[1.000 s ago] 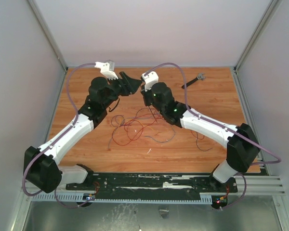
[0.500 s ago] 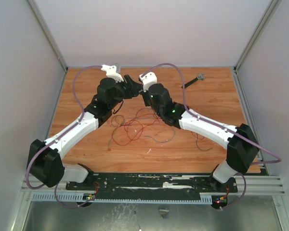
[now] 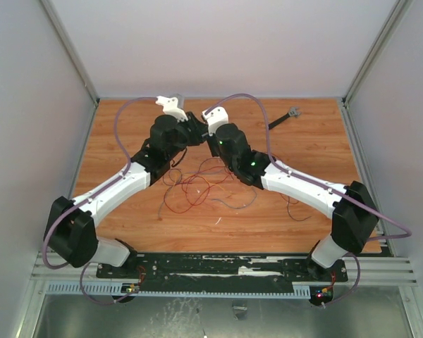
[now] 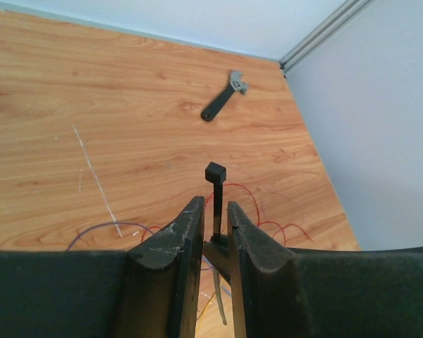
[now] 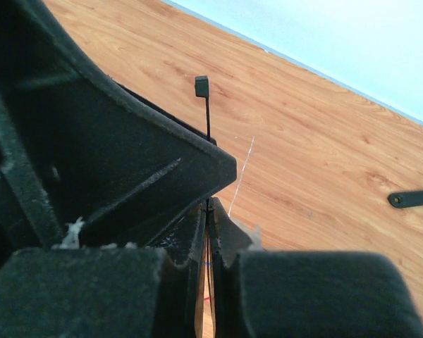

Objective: Zip-tie the wires
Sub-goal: Pick up the ribbon from the center of the board.

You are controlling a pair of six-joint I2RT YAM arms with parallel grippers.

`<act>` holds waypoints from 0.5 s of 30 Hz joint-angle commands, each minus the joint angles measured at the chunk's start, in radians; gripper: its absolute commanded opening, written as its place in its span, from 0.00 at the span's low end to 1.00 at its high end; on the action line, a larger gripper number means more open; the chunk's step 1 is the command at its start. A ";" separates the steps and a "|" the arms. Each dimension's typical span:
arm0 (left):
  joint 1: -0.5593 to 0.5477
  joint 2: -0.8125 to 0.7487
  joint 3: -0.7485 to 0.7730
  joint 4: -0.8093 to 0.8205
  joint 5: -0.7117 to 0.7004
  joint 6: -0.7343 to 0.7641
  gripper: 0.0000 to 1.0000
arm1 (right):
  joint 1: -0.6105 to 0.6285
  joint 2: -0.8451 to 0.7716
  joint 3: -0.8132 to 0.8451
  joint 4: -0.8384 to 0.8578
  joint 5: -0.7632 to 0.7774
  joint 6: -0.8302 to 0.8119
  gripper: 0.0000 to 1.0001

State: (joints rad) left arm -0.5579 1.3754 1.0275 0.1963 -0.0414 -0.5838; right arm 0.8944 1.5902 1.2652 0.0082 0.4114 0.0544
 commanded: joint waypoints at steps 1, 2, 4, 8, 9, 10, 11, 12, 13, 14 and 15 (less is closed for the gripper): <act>-0.017 0.020 0.032 0.047 -0.026 0.005 0.23 | 0.013 0.015 0.040 -0.006 0.030 -0.008 0.00; -0.017 0.020 0.034 0.049 -0.026 0.004 0.21 | 0.014 0.017 0.042 -0.008 0.033 -0.009 0.00; -0.019 0.023 0.037 0.051 -0.026 0.005 0.17 | 0.015 0.021 0.044 -0.012 0.038 -0.010 0.00; -0.020 0.027 0.040 0.050 -0.031 0.005 0.09 | 0.018 0.024 0.045 -0.014 0.038 -0.010 0.00; -0.020 0.029 0.040 0.049 -0.033 0.006 0.07 | 0.017 0.023 0.044 -0.014 0.037 -0.009 0.00; -0.020 0.028 0.039 0.050 -0.036 0.006 0.05 | 0.017 0.021 0.042 -0.015 0.038 -0.007 0.00; -0.020 0.028 0.037 0.051 -0.039 0.007 0.02 | 0.017 0.019 0.040 -0.014 0.041 -0.007 0.00; -0.021 0.027 0.035 0.052 -0.038 0.007 0.00 | 0.017 0.017 0.038 -0.016 0.041 -0.005 0.00; -0.020 0.027 0.033 0.055 -0.038 0.008 0.00 | 0.018 0.013 0.035 -0.017 0.039 -0.004 0.00; -0.020 0.027 0.032 0.057 -0.038 0.009 0.00 | 0.018 0.007 0.031 -0.016 0.036 -0.003 0.01; -0.020 0.026 0.031 0.062 -0.038 0.011 0.00 | 0.018 0.000 0.024 -0.013 0.030 -0.001 0.04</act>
State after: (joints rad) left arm -0.5690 1.4006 1.0286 0.2047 -0.0605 -0.5831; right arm 0.9005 1.6020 1.2675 -0.0025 0.4328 0.0513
